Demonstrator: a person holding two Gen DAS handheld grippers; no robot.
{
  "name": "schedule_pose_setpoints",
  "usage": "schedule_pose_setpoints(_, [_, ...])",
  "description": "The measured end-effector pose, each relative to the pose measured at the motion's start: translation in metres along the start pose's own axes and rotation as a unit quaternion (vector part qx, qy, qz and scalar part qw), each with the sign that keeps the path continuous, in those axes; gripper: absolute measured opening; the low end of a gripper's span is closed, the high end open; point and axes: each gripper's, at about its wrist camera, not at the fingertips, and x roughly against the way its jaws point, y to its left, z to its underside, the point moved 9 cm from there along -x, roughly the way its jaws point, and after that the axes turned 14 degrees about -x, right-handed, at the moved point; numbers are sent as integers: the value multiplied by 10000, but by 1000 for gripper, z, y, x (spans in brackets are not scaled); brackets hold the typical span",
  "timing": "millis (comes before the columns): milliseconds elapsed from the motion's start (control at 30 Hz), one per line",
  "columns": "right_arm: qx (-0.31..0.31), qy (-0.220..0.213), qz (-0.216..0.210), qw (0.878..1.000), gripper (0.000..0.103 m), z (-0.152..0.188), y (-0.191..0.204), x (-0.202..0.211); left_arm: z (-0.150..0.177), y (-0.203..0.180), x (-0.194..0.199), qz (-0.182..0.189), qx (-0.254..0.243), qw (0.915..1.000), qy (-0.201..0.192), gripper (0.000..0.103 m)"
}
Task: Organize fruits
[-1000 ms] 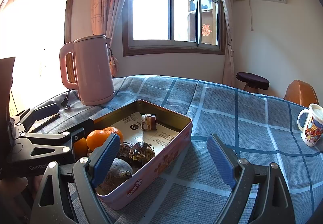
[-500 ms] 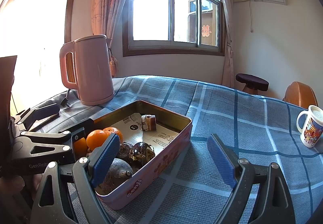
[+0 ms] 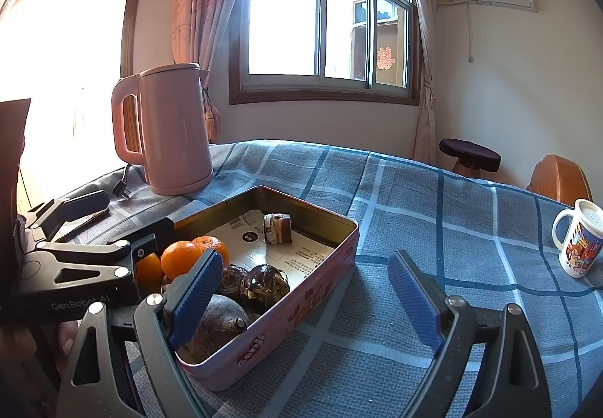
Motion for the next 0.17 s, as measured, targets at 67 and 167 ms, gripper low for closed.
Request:
schedule_pose_setpoints(67, [0, -4, 5, 10000, 91, 0, 1, 0, -1, -1, 3, -13, -7, 10000, -47, 103])
schedule_pose_setpoints(167, [3, -15, 14, 10000, 93, 0, 1, 0, -1, 0, 4, -7, 14, 10000, -50, 103])
